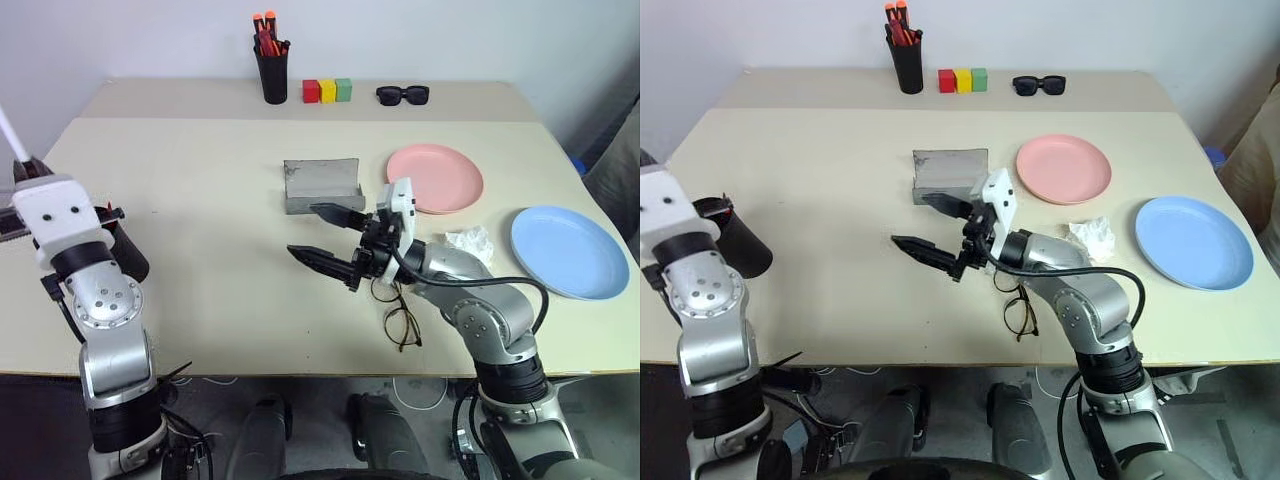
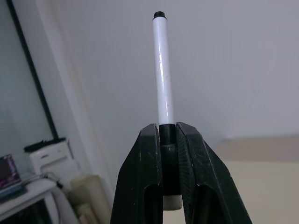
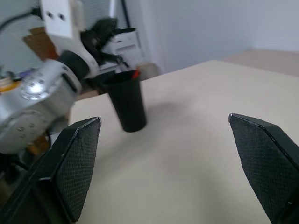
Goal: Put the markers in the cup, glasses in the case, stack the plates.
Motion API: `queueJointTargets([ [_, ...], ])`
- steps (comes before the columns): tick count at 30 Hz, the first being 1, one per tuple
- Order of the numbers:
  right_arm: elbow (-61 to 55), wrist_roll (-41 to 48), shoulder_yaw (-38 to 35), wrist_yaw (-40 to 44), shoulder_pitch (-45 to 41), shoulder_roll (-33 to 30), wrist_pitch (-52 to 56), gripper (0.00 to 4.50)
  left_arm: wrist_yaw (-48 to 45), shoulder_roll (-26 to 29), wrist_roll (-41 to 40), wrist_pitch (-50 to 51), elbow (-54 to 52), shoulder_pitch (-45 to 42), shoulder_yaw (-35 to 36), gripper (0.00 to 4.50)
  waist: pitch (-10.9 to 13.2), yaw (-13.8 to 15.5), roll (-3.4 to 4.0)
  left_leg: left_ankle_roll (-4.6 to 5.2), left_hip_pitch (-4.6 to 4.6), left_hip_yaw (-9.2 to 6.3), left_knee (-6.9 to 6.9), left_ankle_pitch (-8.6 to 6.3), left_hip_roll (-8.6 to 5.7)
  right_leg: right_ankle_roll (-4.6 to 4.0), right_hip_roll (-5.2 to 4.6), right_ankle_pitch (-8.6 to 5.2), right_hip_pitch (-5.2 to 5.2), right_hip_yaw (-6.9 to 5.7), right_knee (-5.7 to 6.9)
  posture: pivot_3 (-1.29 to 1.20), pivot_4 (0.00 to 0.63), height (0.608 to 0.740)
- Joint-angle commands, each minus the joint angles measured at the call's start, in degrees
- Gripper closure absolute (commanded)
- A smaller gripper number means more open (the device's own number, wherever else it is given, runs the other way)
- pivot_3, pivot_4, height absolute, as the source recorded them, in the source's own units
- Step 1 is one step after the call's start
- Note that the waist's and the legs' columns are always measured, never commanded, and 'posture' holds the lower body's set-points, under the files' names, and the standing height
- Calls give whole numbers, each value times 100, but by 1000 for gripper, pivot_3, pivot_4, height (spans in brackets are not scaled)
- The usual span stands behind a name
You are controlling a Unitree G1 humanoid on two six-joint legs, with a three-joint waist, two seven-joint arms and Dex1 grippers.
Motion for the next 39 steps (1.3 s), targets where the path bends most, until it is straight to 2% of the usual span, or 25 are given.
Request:
queueJointTargets([
  [1,-201,100,54,48,-63,73,-52,0,29,-37,14,-205,-50,186,107,4457,0,-2,0,0,0,0,0,0,0,0,0,0,0,0,0,0,150,740],
  [10,-282,100,106,4,42,80,-62,0,260,-418,-126,-375,307,562,277,4457,0,-8,0,1,1,0,-1,-1,1,0,0,0,-1,0,0,0,150,740],
  [18,-338,106,106,-25,103,69,-63,0,247,-499,-152,-504,436,665,195,4457,0,-7,0,1,1,1,0,-1,1,-1,0,0,-1,0,-1,0,150,740],
  [22,-332,104,96,-28,95,59,-60,0,275,-557,-138,-500,447,661,194,2703,-3,-4,4,1,1,1,-1,-1,2,-1,0,-1,-1,0,0,0,150,740],
  [26,-327,109,90,-25,91,54,-50,0,333,-570,-105,-495,467,640,182,660,-5,-2,6,1,5,1,0,-1,1,-8,0,-4,4,0,0,0,150,740],
  [35,-337,97,87,-35,74,30,-40,0,255,-465,-163,-580,296,361,106,660,-5,1,5,1,7,0,0,-1,2,-17,1,-9,7,-1,0,0,150,740],
  [39,-336,62,-13,-45,44,-82,-45,0,-486,-119,-449,-674,156,-259,-312,660,-5,14,1,1,3,-2,4,-1,1,-16,1,-9,7,-3,-2,0,150,740],
])
